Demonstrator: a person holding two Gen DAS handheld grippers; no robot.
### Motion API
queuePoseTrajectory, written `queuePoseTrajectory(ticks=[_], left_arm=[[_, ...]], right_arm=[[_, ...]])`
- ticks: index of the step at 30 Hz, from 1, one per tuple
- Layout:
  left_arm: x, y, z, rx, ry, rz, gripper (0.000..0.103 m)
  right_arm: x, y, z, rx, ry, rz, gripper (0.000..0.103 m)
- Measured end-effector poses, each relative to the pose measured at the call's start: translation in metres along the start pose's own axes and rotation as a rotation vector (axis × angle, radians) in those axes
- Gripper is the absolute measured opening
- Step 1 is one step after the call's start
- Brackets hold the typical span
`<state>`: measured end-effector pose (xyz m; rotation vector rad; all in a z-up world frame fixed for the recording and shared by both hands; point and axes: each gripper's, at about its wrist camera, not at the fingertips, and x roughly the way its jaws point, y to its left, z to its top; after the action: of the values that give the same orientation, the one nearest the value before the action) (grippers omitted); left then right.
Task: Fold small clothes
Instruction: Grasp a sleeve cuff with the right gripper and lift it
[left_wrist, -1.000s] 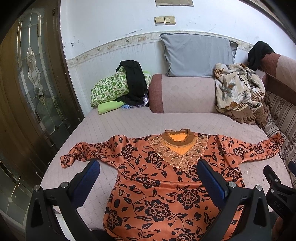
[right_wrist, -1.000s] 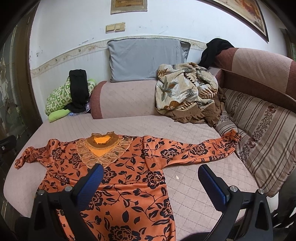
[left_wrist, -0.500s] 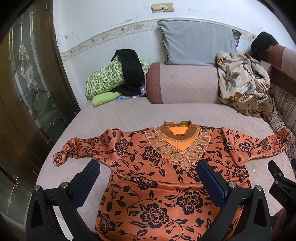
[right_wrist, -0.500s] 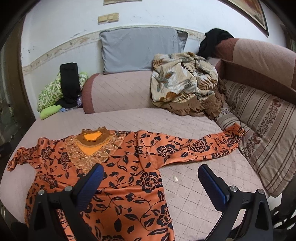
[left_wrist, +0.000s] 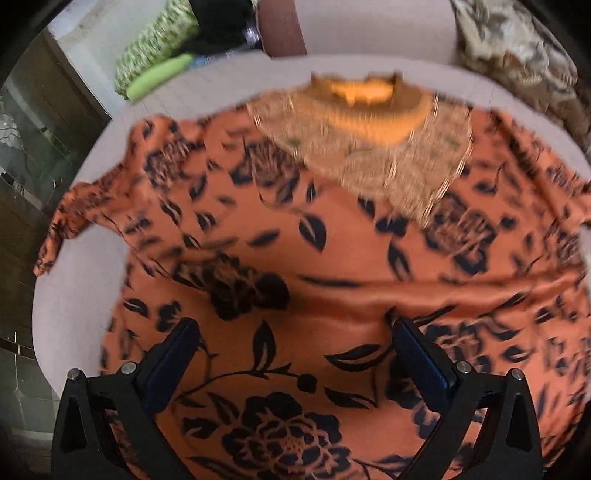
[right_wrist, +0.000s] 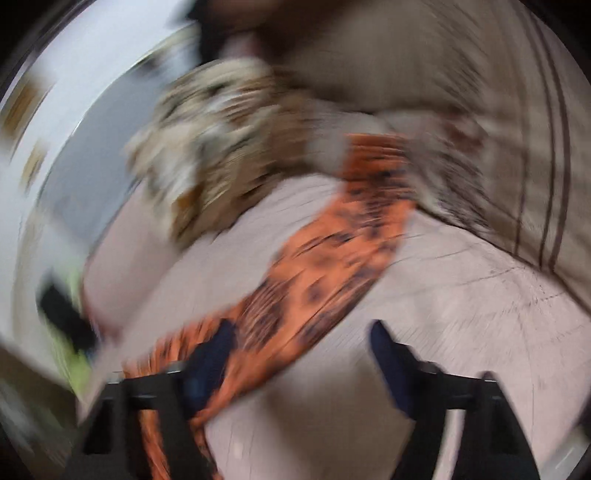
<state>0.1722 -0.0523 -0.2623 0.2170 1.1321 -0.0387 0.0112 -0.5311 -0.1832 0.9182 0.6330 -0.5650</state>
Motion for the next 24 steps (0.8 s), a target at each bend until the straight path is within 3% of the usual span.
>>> queuePoseTrajectory(ticks=[3, 6, 8, 10, 13, 17, 21, 24], left_arm=[[0.012, 0.006, -0.008, -0.056, -0.007, -0.060, 0.103], [0.022, 0.017, -0.015, -0.126, -0.006, -0.135, 0.103], [0.021, 0.013, -0.020, -0.113, -0.029, -0.137, 0.103], [0.020, 0.011, -0.028, -0.124, -0.069, -0.142, 0.103], [0.020, 0.014, -0.036, -0.092, -0.098, -0.130, 0.103], [0.011, 0.004, -0.020, -0.019, -0.085, -0.200, 0.103], [-0.021, 0.025, 0.001, -0.035, -0.306, -0.153, 0.103], [-0.035, 0.058, 0.006, -0.100, -0.406, -0.107, 0.103]], right_arm=[[0.018, -0.043, 0.042, 0.160, -0.059, -0.041, 0.065], [0.035, -0.051, 0.068, 0.147, -0.122, -0.100, 0.063], [0.059, -0.054, 0.084, 0.156, -0.107, -0.099, 0.052], [0.081, -0.056, 0.094, 0.158, -0.090, -0.122, 0.031], [0.097, -0.061, 0.100, 0.193, -0.094, -0.134, 0.011], [0.076, -0.034, 0.094, 0.125, -0.136, -0.059, 0.008], [0.036, 0.023, 0.082, 0.024, -0.141, 0.082, 0.008], [0.003, 0.081, 0.059, -0.031, -0.118, 0.206, 0.008]])
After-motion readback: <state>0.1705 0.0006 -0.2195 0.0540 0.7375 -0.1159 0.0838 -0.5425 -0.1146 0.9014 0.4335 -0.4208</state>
